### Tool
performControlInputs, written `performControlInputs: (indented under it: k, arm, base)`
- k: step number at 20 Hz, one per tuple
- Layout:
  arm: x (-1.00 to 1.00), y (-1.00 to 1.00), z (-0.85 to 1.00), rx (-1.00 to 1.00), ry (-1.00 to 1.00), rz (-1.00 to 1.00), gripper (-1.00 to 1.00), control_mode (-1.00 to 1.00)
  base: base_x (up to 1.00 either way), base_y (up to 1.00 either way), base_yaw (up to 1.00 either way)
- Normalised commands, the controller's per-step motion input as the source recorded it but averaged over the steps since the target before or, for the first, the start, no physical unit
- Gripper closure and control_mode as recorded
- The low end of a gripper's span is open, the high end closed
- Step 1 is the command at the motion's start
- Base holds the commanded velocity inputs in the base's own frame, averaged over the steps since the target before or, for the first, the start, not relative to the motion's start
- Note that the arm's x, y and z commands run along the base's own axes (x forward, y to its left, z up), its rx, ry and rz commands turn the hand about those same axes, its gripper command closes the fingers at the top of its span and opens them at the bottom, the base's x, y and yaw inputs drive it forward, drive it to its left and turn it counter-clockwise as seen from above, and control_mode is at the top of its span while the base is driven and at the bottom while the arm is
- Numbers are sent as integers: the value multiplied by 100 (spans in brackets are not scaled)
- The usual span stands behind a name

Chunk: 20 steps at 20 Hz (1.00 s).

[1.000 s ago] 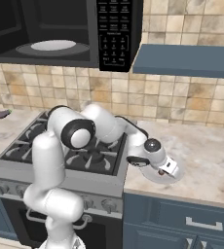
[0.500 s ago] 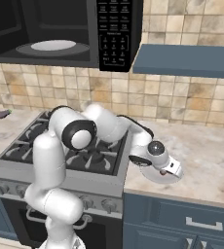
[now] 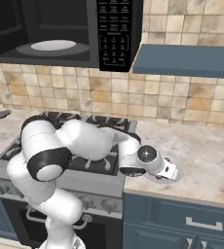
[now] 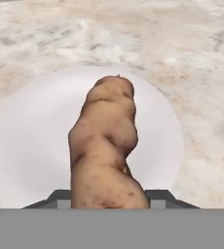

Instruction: Pick the potato from the counter and place it in the microwave.

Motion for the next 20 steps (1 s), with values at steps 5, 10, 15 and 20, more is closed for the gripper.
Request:
performControlInputs:
  k: [5,10,15,20]
  arm:
    - [-60,17,100,3,0,0,100,-100]
    - [-31,32,100,13,9,0,100,-100]
    - [-28,27,100,17,23,0,100,-100]
    - [-51,44,100,21,15,0,100,-100]
  base:
    - [0,0,0]
    - [0,0,0]
    - [0,0,0]
    - [0,0,0]
